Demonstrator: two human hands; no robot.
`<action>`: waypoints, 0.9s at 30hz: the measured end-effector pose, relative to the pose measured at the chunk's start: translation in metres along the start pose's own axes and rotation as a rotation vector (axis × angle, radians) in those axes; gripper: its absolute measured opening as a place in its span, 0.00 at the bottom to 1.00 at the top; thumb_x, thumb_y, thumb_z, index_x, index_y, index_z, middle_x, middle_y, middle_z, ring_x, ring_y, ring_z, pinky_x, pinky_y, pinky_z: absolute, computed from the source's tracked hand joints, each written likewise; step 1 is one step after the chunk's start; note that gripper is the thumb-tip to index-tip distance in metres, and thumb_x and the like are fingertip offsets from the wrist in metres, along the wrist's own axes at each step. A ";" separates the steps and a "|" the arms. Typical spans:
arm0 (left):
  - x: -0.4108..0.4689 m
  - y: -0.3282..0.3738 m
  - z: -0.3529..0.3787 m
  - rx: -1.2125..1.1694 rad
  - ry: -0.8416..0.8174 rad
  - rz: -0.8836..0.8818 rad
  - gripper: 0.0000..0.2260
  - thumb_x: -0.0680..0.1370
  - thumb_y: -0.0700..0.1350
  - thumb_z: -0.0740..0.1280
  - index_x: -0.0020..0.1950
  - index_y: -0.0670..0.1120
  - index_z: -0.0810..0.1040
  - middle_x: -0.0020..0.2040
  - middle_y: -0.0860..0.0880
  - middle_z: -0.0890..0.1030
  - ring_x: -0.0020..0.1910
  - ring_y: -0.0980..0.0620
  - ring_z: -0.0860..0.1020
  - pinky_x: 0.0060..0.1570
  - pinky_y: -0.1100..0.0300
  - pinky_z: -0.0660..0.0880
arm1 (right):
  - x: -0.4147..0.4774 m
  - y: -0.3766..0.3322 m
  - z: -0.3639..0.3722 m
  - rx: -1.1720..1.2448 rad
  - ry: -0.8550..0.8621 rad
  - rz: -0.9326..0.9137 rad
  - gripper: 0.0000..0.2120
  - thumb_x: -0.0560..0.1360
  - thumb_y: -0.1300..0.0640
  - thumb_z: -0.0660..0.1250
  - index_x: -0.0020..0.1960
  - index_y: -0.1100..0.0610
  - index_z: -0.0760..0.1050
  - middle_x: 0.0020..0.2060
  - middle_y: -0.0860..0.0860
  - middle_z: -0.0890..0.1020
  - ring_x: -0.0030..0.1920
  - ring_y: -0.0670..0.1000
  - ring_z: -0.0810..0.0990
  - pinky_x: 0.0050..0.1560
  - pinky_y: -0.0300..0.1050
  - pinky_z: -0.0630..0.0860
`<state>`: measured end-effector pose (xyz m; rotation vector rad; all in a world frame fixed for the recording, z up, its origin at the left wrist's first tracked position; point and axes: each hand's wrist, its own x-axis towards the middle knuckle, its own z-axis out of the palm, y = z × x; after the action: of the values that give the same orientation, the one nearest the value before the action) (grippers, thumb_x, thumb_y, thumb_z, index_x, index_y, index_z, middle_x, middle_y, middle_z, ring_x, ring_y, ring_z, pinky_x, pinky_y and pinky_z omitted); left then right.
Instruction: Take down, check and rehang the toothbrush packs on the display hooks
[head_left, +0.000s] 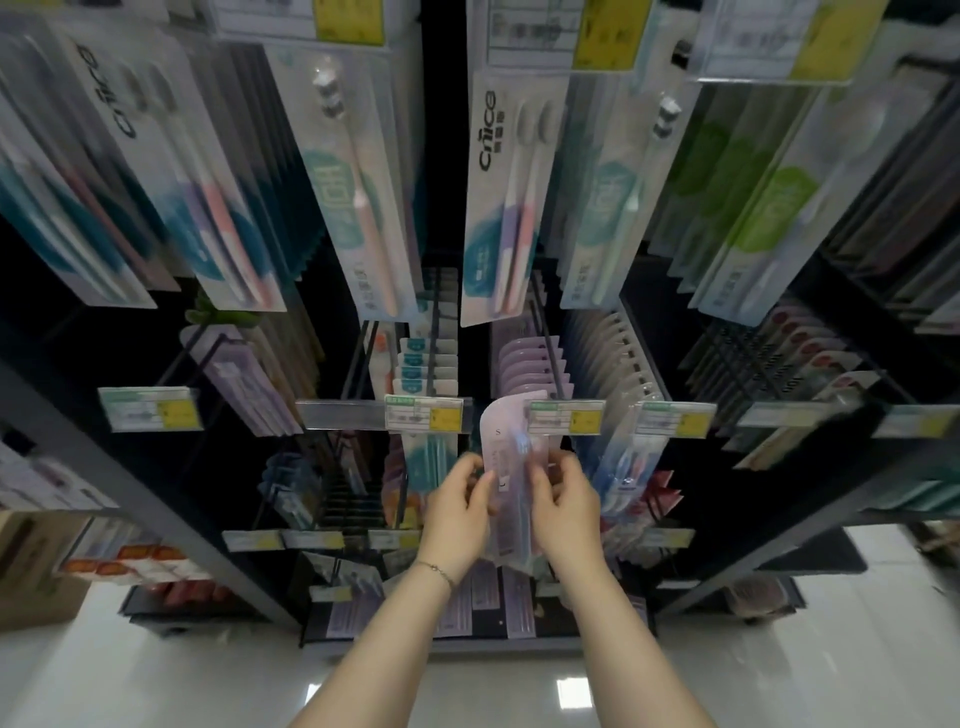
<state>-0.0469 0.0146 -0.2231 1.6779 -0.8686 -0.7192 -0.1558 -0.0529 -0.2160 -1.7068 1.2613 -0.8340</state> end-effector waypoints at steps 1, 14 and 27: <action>0.002 0.002 0.002 -0.002 0.001 0.009 0.05 0.82 0.46 0.61 0.49 0.52 0.76 0.40 0.49 0.80 0.37 0.54 0.77 0.40 0.54 0.76 | 0.002 -0.001 -0.002 0.006 0.009 -0.002 0.03 0.80 0.54 0.62 0.53 0.48 0.72 0.48 0.48 0.80 0.50 0.49 0.79 0.52 0.49 0.77; 0.027 0.008 0.010 0.098 -0.010 0.048 0.08 0.82 0.44 0.59 0.47 0.55 0.73 0.38 0.50 0.81 0.39 0.51 0.80 0.45 0.49 0.78 | 0.022 0.006 -0.003 -0.093 0.051 0.004 0.11 0.80 0.54 0.62 0.59 0.55 0.74 0.52 0.51 0.81 0.53 0.51 0.79 0.52 0.44 0.73; 0.039 0.008 0.018 0.216 -0.052 0.091 0.06 0.82 0.44 0.59 0.47 0.50 0.71 0.38 0.50 0.79 0.37 0.53 0.77 0.37 0.60 0.73 | 0.032 0.013 -0.002 -0.059 0.020 0.051 0.08 0.81 0.52 0.59 0.56 0.53 0.72 0.49 0.53 0.81 0.51 0.54 0.79 0.50 0.46 0.73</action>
<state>-0.0410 -0.0287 -0.2212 1.8026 -1.0834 -0.6265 -0.1538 -0.0860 -0.2262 -1.7090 1.3495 -0.7928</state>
